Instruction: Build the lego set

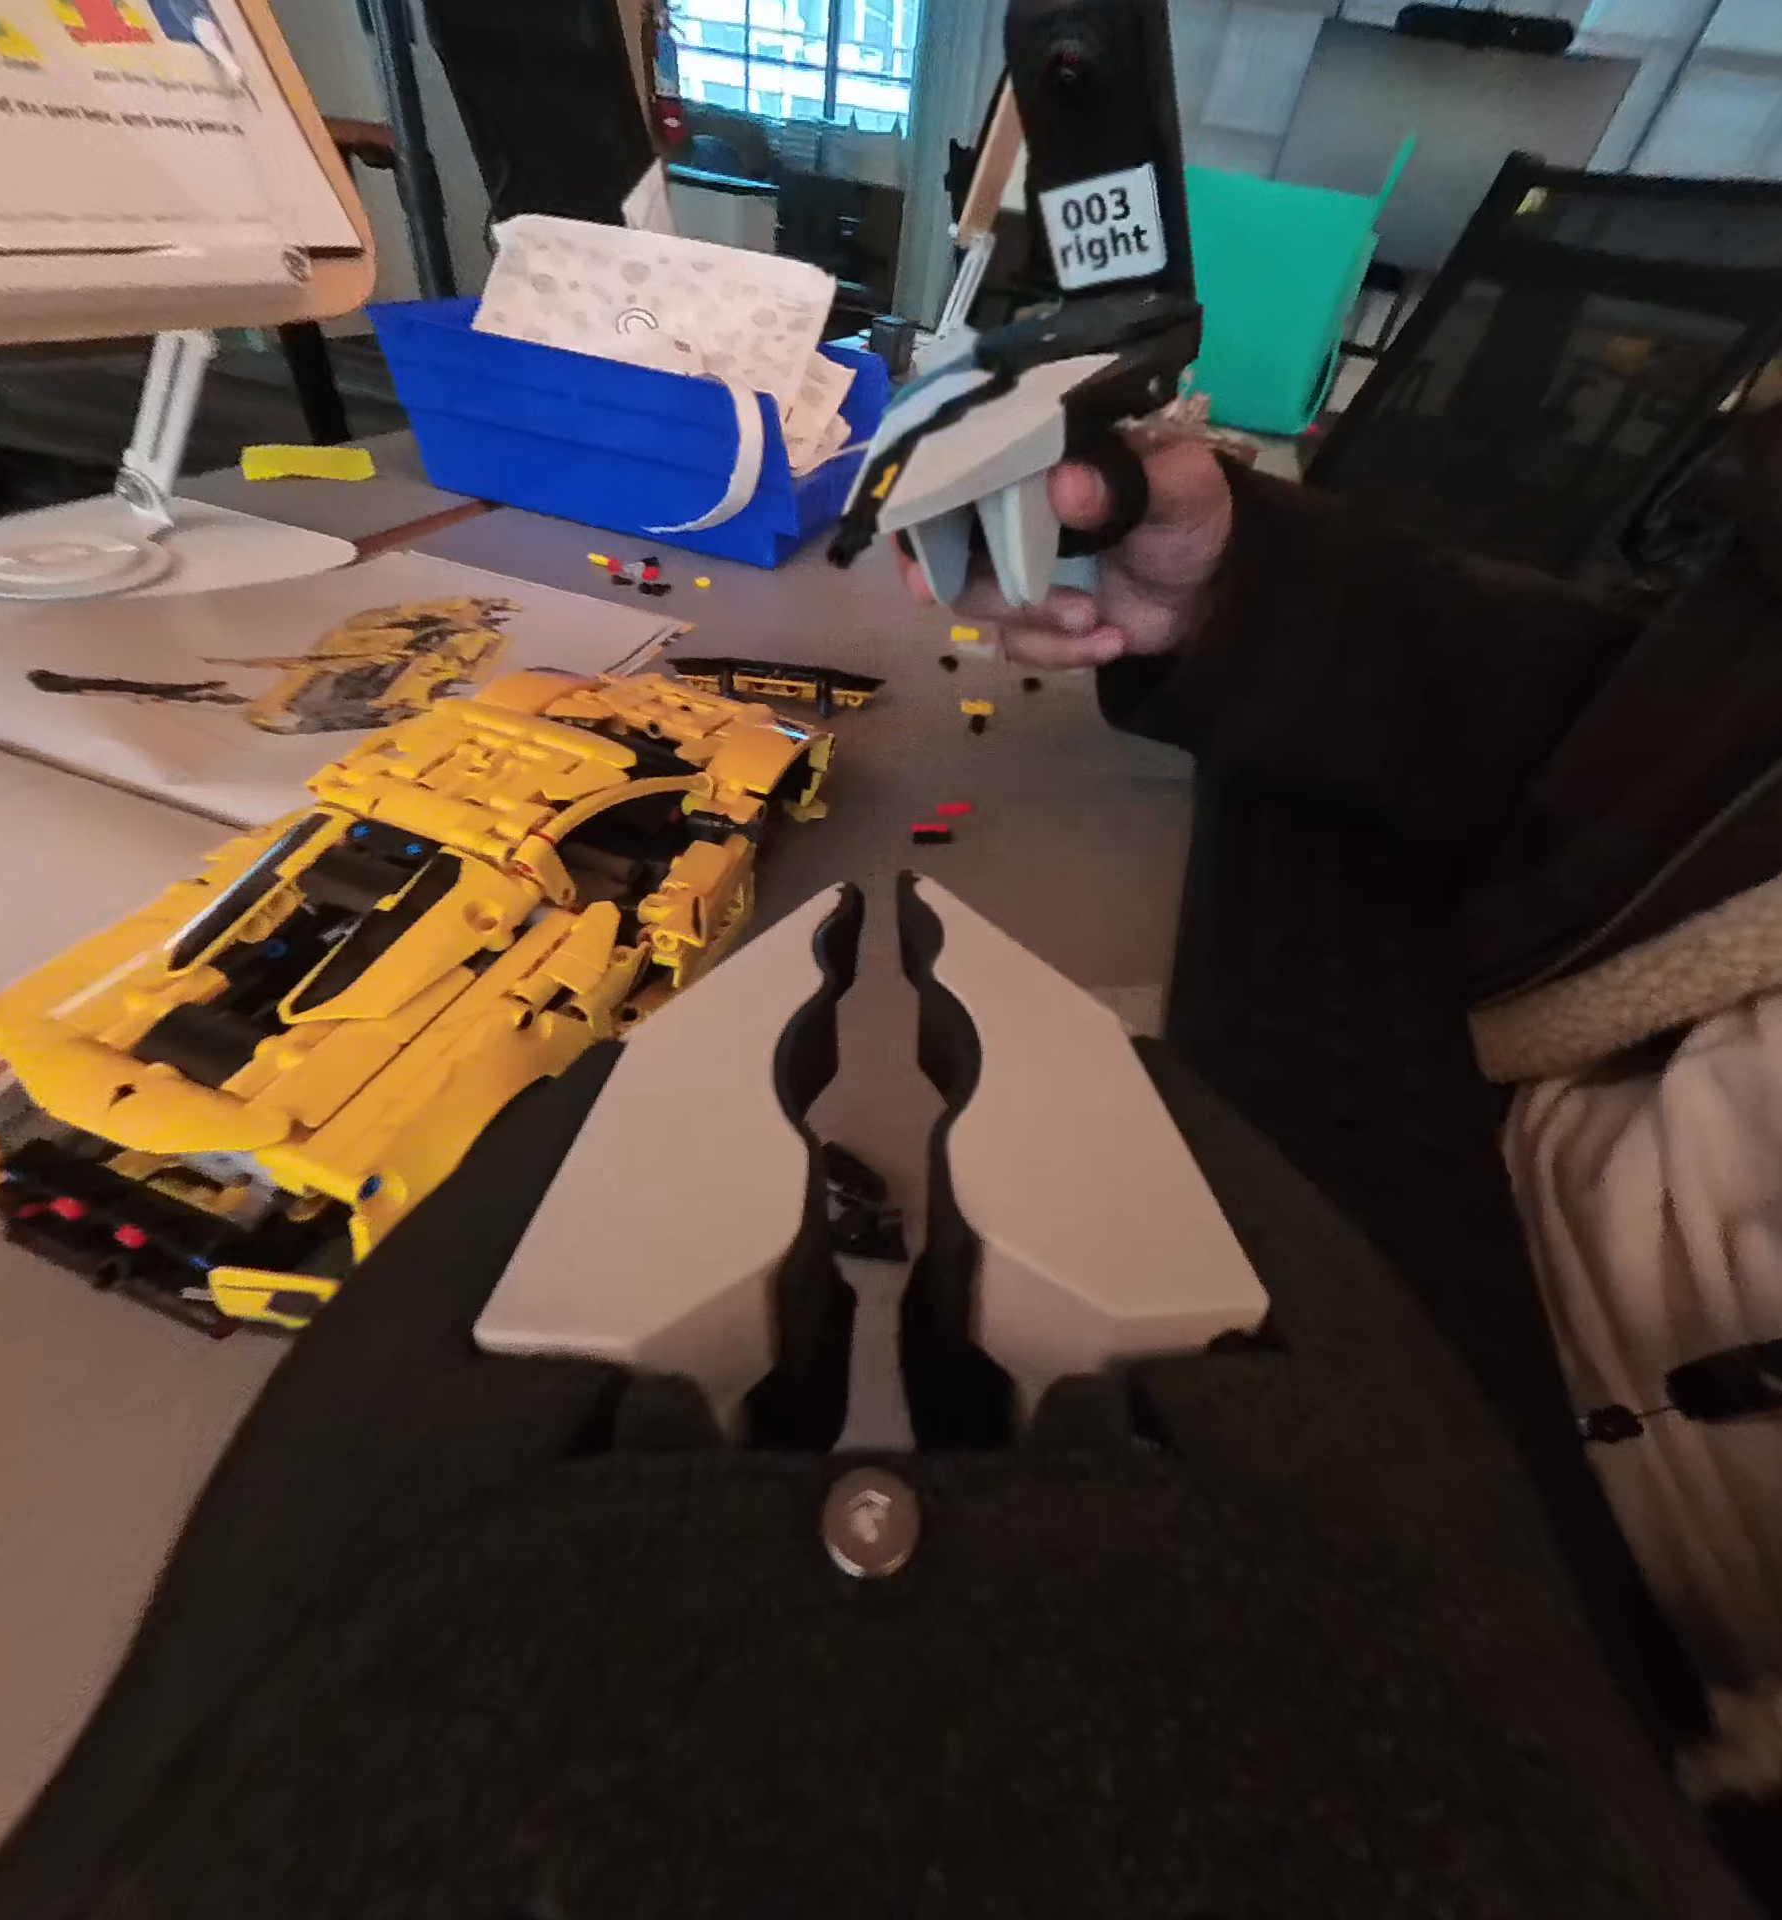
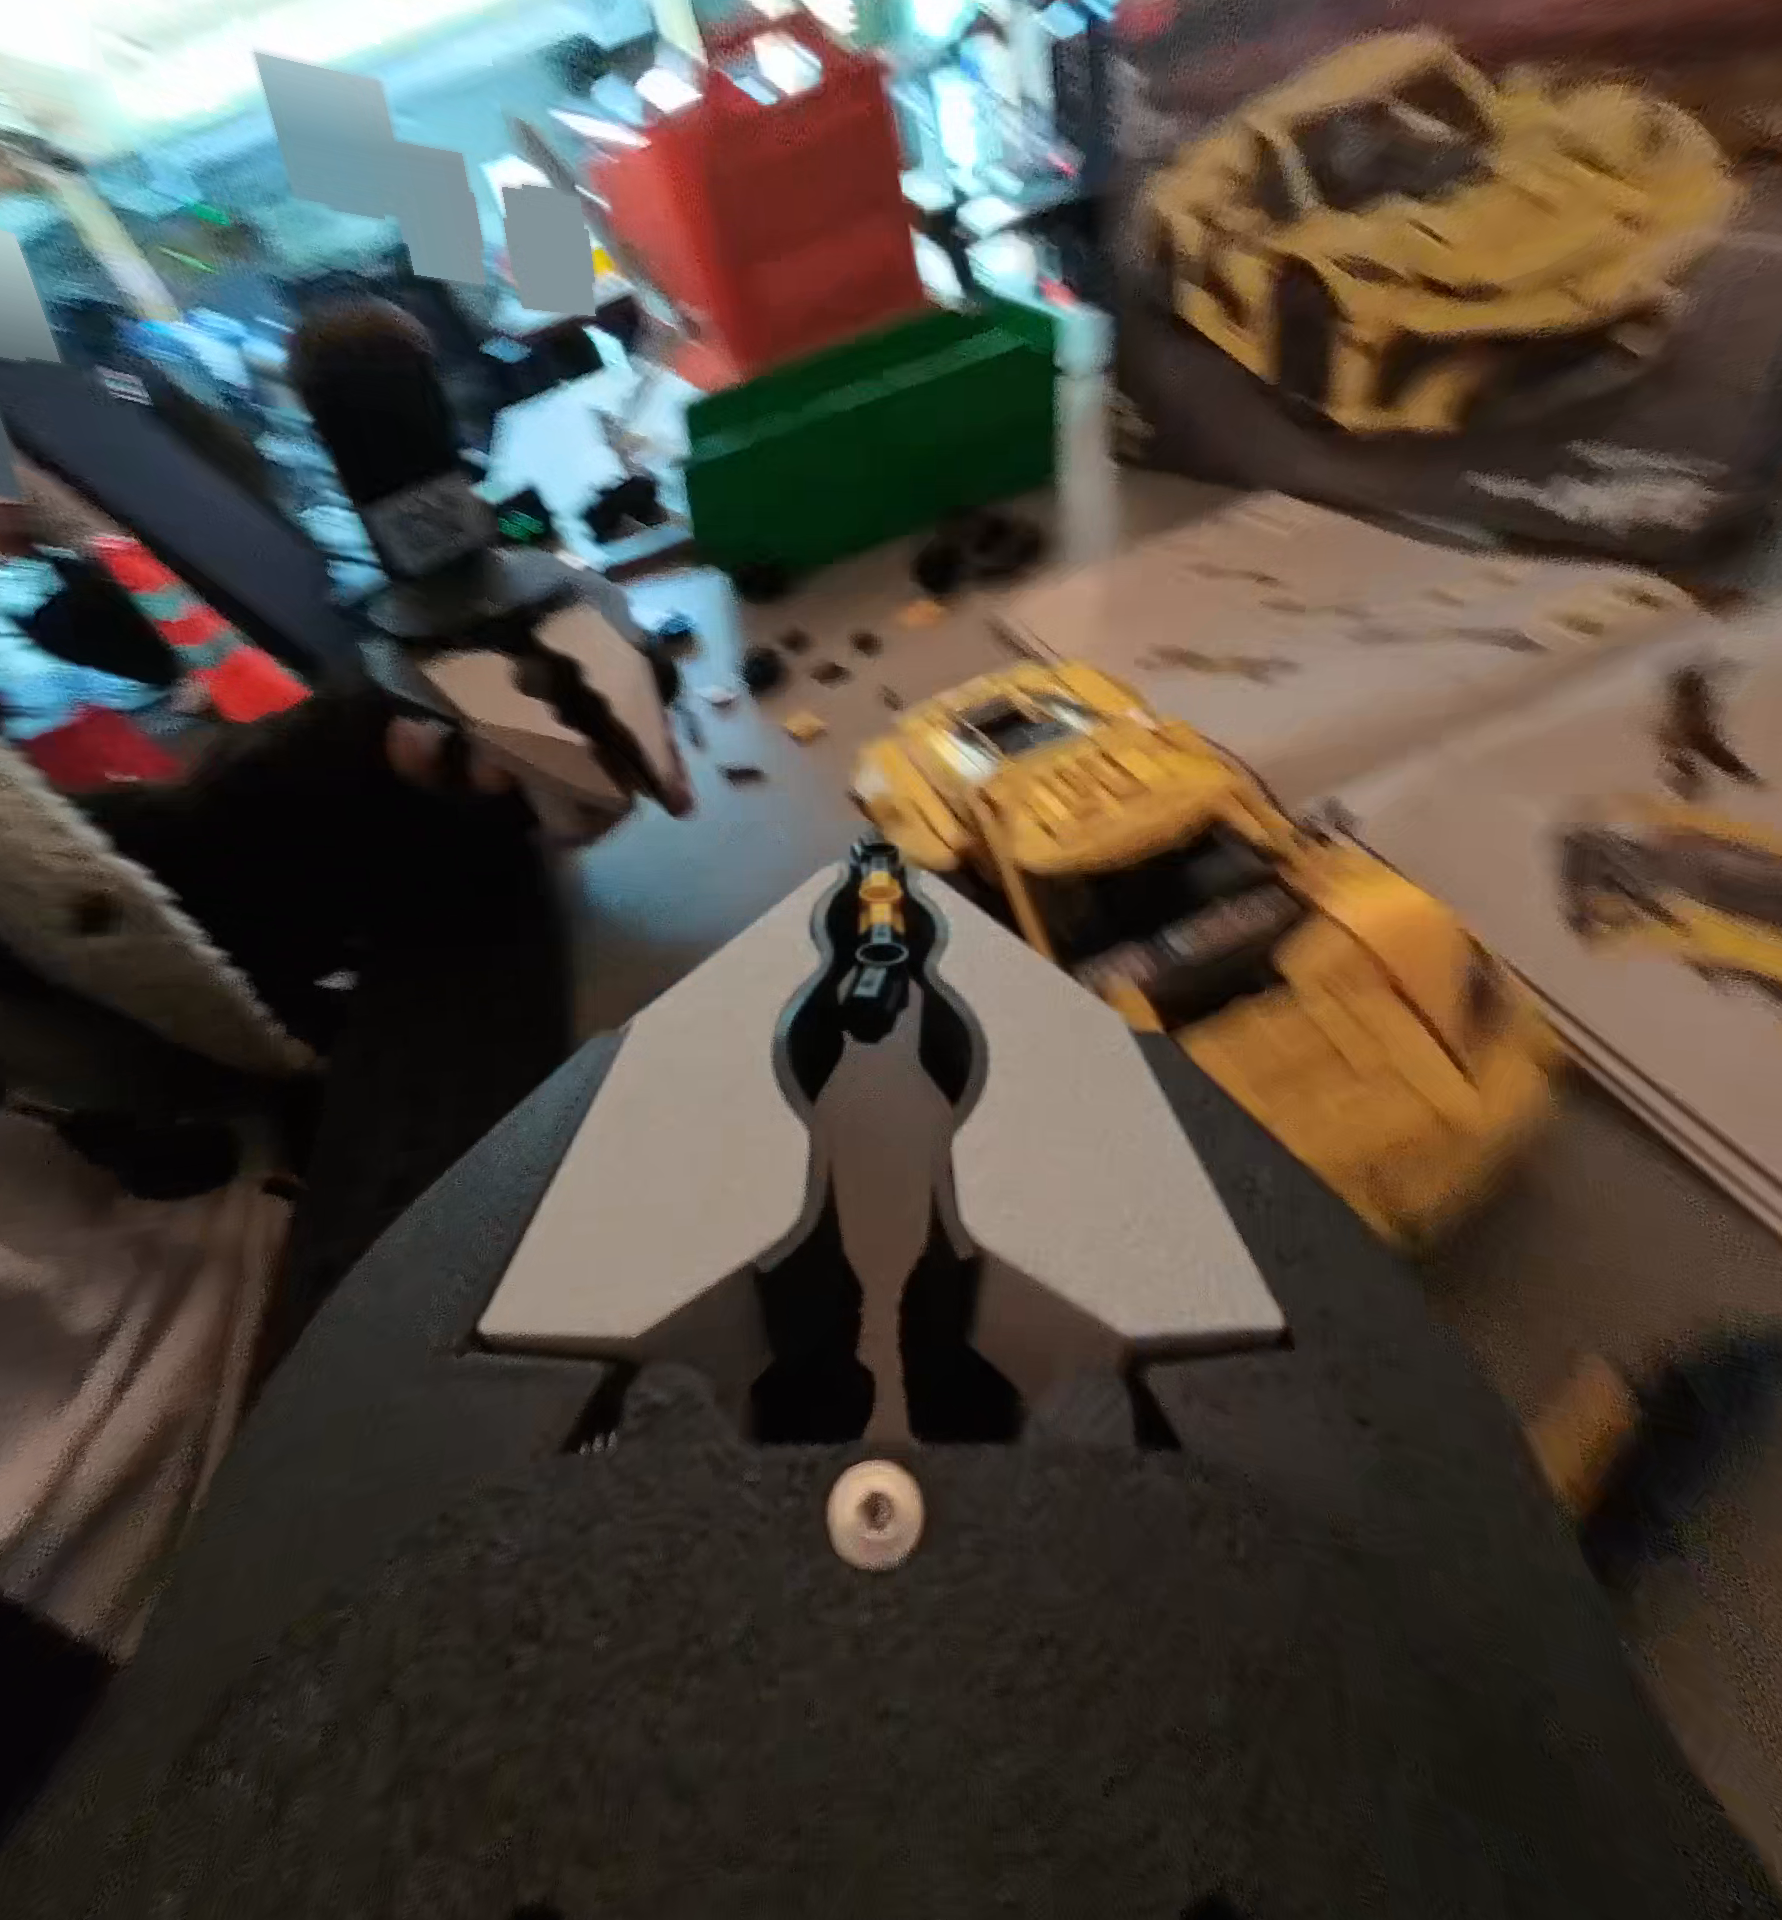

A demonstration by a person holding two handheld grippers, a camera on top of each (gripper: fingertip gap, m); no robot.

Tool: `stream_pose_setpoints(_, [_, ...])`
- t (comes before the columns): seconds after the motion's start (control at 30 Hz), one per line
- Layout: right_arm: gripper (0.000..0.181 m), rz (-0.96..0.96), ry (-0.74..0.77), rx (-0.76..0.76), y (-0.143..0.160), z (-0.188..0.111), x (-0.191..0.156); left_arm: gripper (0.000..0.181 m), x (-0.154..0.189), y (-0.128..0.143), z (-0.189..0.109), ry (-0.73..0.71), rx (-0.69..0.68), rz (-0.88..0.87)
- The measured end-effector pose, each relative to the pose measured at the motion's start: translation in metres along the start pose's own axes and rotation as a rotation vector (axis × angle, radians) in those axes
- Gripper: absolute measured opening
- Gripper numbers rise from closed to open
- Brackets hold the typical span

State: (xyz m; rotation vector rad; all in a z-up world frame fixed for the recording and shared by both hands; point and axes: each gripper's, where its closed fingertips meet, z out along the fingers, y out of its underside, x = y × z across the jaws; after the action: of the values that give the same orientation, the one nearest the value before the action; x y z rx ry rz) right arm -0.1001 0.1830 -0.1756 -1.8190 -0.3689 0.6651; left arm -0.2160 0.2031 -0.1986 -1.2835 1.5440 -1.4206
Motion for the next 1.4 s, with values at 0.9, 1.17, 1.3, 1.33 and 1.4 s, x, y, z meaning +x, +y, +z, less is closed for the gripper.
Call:
stream_pose_setpoints(0.9, [0.007,0.106,-0.25,-0.003,0.043,0.026,-0.078,0.017,0.045,-0.005,0.05,0.164,0.01,-0.074])
stream_pose_setpoints(1.17, [0.021,0.06,-0.227,0.035,0.037,0.029,-0.078,0.007,0.04,-0.005,0.047,0.151,0.015,-0.134])
stream_pose_setpoints(1.3, [0.035,-0.244,-0.044,0.08,0.029,0.018,-0.065,0.006,0.029,0.011,0.039,0.201,-0.066,-0.3])
stream_pose_setpoints(1.33, [0.035,-0.34,-0.018,0.035,0.034,0.019,-0.066,0.007,0.03,0.016,0.038,0.211,-0.099,-0.311])
stream_pose_setpoints(1.4, [0.032,-0.495,0.003,-0.088,0.049,0.024,-0.07,0.007,0.033,0.024,0.038,0.23,-0.142,-0.321])
